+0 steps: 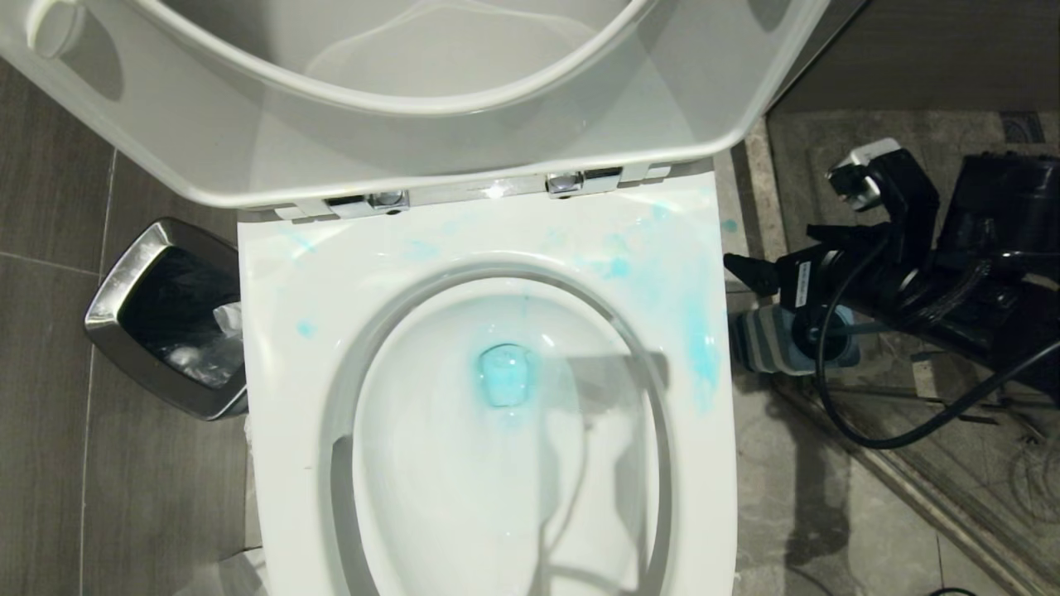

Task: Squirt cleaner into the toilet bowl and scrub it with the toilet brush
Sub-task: Scrub the toilet bowl

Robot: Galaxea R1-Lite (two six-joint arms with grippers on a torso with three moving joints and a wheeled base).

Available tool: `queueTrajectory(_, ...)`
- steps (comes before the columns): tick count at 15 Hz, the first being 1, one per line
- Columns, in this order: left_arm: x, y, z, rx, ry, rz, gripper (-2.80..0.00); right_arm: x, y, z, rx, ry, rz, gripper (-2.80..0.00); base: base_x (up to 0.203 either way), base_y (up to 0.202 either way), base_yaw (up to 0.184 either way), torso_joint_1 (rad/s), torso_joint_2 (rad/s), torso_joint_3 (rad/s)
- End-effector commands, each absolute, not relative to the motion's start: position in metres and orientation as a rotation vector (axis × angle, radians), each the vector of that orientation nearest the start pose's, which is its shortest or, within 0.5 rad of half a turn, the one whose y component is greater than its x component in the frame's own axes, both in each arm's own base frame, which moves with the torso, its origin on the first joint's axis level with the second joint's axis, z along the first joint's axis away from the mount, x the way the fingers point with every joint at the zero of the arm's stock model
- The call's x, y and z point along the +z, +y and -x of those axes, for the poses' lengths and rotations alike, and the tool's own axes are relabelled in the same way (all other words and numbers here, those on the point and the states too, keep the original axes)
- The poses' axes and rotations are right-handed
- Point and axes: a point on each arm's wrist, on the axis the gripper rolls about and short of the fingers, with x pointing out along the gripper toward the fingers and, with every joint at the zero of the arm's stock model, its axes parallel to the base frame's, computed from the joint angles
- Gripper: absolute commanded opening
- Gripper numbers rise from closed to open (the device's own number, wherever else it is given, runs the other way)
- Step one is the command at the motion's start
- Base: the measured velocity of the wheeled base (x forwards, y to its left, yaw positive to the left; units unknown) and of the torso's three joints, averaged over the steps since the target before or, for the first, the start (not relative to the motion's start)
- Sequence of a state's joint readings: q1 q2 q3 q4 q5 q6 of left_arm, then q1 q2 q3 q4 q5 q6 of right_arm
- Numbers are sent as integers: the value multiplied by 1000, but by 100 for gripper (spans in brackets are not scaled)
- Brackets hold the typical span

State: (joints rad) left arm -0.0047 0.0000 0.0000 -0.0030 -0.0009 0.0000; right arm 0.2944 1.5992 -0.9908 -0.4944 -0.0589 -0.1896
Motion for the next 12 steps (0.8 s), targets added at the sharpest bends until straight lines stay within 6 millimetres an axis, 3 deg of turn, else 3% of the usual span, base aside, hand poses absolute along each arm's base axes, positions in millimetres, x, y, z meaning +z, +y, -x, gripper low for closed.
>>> queueTrajectory(1, 76, 0, 23, -5, -3, 0, -280, 280, 82, -255, 258, 71, 207, 0, 0, 0, 0, 0, 0, 0)
queueTrajectory(5, 76, 0, 23, -5, -3, 0, -280, 290, 81, -220, 309, 93, 214, 0, 0, 0, 0, 0, 0, 0)
queueTrajectory(12, 76, 0, 23, -5, -3, 0, -280, 239, 52, -170, 419, 251, 247, 0, 0, 0, 0, 0, 0, 0)
